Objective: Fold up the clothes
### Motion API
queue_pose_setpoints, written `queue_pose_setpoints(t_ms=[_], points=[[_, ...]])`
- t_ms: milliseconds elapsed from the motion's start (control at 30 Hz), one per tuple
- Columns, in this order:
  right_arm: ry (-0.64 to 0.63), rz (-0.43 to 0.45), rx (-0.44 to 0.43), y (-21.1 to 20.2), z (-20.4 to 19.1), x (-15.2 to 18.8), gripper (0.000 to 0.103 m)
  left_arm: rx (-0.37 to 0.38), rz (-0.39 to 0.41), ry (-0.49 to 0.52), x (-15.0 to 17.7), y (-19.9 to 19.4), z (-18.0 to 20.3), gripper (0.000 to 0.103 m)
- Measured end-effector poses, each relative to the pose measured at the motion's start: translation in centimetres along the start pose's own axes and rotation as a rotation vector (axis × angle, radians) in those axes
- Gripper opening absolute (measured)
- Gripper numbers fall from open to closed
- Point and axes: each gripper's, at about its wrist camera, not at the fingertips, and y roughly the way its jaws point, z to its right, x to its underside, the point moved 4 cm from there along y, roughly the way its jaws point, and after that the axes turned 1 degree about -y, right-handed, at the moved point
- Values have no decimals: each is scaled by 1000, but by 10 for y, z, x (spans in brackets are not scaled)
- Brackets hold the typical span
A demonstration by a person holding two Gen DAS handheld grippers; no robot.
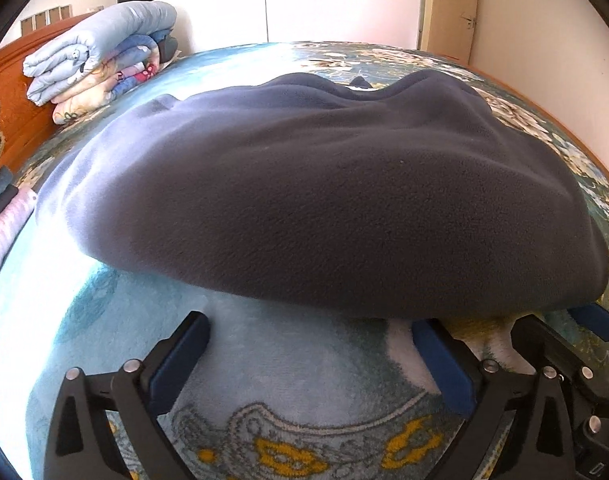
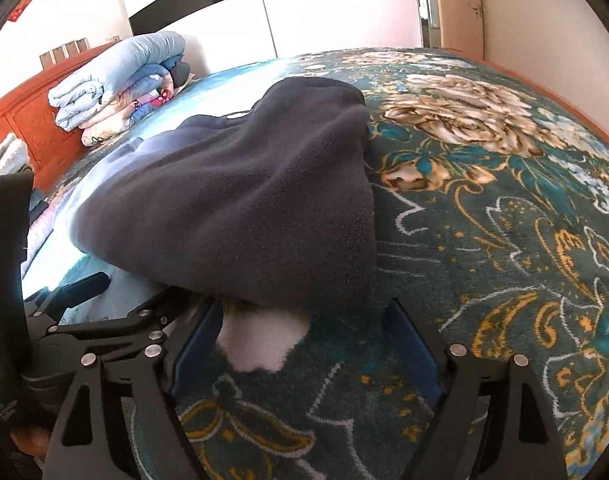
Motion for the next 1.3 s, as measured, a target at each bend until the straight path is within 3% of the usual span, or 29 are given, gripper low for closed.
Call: queue_pose_setpoints(t_ms=[133, 400, 1300], points=[[4, 4, 49, -1, 3, -1, 96, -18, 4, -24, 2, -2, -3, 103], [4, -5, 39, 2, 3, -1, 103, 14, -2, -46, 2, 2, -6, 103], [14, -13, 22, 3, 1, 0, 103, 21, -2, -49, 1, 4, -3, 103]])
